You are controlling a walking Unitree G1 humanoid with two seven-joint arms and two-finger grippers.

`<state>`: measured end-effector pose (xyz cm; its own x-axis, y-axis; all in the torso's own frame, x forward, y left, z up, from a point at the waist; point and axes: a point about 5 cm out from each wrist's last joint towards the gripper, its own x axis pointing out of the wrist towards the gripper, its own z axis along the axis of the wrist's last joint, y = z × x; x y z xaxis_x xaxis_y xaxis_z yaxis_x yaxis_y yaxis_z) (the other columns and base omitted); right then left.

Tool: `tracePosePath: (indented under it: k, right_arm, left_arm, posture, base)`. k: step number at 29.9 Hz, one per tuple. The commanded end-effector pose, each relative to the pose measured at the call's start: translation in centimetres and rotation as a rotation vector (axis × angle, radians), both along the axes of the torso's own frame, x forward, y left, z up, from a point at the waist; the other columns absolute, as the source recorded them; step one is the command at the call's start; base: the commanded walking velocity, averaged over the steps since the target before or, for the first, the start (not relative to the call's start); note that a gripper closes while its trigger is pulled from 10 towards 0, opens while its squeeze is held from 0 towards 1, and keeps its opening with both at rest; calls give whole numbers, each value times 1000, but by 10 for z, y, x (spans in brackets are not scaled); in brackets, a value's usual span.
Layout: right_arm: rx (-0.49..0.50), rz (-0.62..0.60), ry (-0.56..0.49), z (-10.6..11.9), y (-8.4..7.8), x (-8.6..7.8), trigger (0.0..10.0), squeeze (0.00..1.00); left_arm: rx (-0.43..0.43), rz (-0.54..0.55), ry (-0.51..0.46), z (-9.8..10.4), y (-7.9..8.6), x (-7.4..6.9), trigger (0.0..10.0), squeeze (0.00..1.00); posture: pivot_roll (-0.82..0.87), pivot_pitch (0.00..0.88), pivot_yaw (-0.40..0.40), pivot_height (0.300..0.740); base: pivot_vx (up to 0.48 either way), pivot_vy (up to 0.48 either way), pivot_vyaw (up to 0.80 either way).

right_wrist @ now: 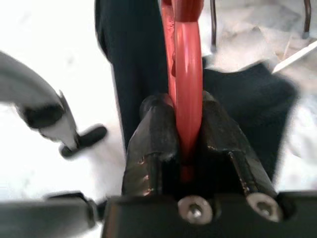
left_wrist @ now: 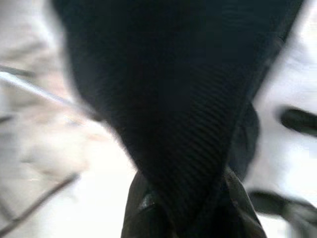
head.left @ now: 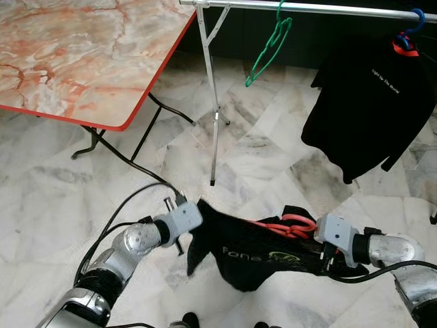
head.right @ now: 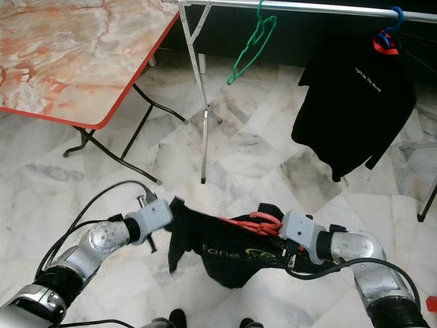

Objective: Hang hanger

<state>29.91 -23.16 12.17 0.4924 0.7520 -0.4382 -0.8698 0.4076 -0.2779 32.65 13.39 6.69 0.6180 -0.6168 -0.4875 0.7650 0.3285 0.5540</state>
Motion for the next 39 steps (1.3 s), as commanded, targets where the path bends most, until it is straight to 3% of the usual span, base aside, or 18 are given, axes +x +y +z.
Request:
tracePosePath:
  k: [1,5,9,11,12,13,16,18,20,21,23,29,31,34,37,39]
  right_arm:
    - [61,18,45,10,-10,-8,0,0]
    - [92,48,84,13,-10,-12,0,0]
    - [94,-31,22,15,-11,-2,0,0]
    - [145,-71,-27,17,-6,4,0,0]
    - [218,-121,-76,21,0,9,0,0]
    - [218,-121,-76,21,0,9,0,0]
    - [397,-174,-82,24,12,14,0,0]
    - [616,-248,-64,22,26,18,0,0]
    - [674,-274,-57,21,29,20,0,0]
    - [805,-363,-60,18,33,25,0,0]
    - [956,-462,-38,14,36,31,0,0]
    - [1017,-516,-38,11,38,33,0,0]
    - [1013,-637,-35,-2,40,38,0,0]
    - [991,-715,-49,-6,33,40,0,0]
    - [1124,-974,-69,-7,4,45,0,0]
    - [1173,-1033,-71,-7,-3,45,0,0]
  left_arm:
    - [50,-75,121,-24,7,-20,0,110]
    - [12,-146,179,-30,-1,-30,0,106]
    - [-59,-185,203,-27,-12,-33,0,98]
    - [-126,-192,205,-19,-18,-29,0,98]
    - [-170,-198,210,-13,-21,-27,0,102]
    - [-170,-198,210,-13,-21,-27,0,102]
    - [-224,-226,219,-4,-27,-24,0,98]
    - [-308,-234,217,8,-32,-19,0,102]
    - [-325,-234,216,10,-32,-18,0,102]
    - [-354,-232,221,12,-33,-17,0,102]
    - [-378,-230,227,13,-35,-17,0,106]
    - [-389,-236,236,14,-36,-18,0,102]
    - [-435,-267,276,18,-38,-21,0,98]
    - [-432,-292,307,19,-37,-24,0,106]
    - [-337,-391,448,12,-30,-39,0,106]
    - [-309,-412,482,9,-28,-43,0,106]
  posture:
    - [-50,294,65,740]
    - [-51,296,66,740]
    - [-54,296,65,740]
    - [-53,296,64,740]
    - [-53,294,64,740]
    - [-53,294,64,740]
    - [-45,293,65,740]
    - [-42,292,67,740]
    - [-42,292,67,740]
    - [-44,291,64,740]
    - [-43,290,66,740]
    - [-39,290,68,740]
    - [-33,288,66,740]
    - [-32,285,60,740]
    - [-28,285,58,740]
    - [-28,285,58,740]
  base:
    - [0,0,0]
    - [0,0,0]
    - [0,0,0]
    - [0,0,0]
    - [0,0,0]
    - [0,0,0]
    - [0,0,0]
    - [0,0,0]
    - [0,0,0]
    - [0,0,0]
    - [0,0,0]
    - [0,0,0]
    - [0,0,0]
    - [0,0,0]
    - [0,0,0]
    - [0,0,0]
